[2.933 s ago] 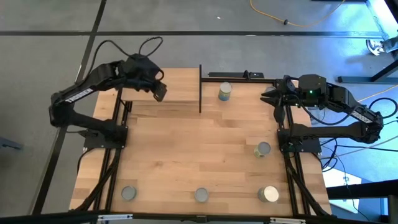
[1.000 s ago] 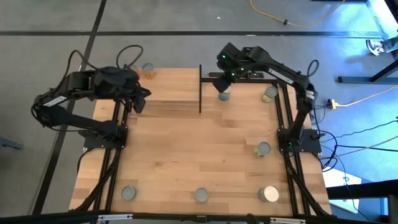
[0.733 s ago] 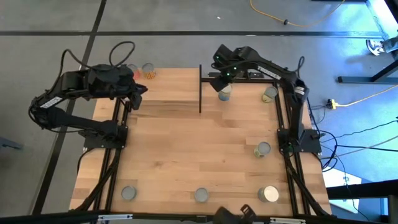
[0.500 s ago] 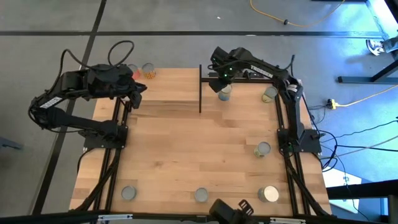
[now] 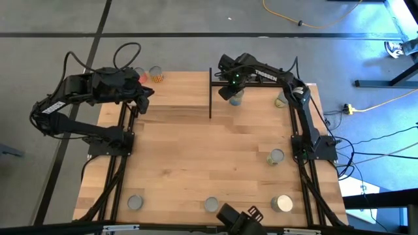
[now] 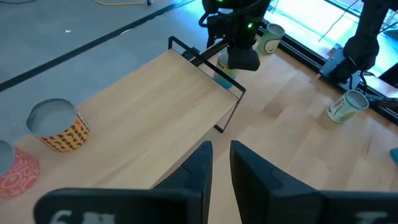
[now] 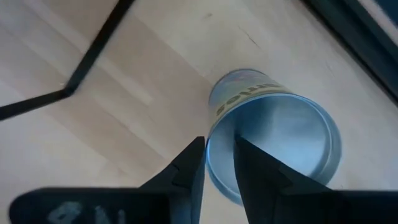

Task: Pick and place cans onto a shelf
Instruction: Put the top canned cherries on the shelf

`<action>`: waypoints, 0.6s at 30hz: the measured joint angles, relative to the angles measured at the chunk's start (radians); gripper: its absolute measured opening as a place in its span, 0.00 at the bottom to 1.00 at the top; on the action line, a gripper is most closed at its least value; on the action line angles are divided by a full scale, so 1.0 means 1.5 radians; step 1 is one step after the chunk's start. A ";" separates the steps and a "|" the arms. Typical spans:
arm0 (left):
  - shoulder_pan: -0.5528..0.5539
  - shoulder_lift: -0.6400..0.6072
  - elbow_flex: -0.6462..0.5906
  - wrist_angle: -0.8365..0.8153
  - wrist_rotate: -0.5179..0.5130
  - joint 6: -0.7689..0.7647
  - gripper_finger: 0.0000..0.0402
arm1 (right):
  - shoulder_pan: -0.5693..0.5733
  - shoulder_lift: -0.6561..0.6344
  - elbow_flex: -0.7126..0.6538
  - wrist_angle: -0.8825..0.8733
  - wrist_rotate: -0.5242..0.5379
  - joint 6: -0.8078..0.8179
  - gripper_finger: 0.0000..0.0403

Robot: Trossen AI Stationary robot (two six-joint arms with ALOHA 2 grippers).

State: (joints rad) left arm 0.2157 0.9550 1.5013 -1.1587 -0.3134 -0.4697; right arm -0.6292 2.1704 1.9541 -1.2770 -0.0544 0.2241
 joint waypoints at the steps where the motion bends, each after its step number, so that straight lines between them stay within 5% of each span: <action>1: 0.000 0.000 0.000 0.000 0.000 0.000 0.12 | 0.000 0.001 0.000 -0.001 0.005 0.001 0.22; 18: 0.000 0.000 0.000 0.000 0.000 0.000 0.12 | -0.001 0.001 -0.001 0.000 0.017 0.002 0.22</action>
State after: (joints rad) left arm 0.2153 0.9550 1.5013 -1.1584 -0.3138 -0.4702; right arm -0.6308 2.1723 1.9533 -1.2774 -0.0296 0.2276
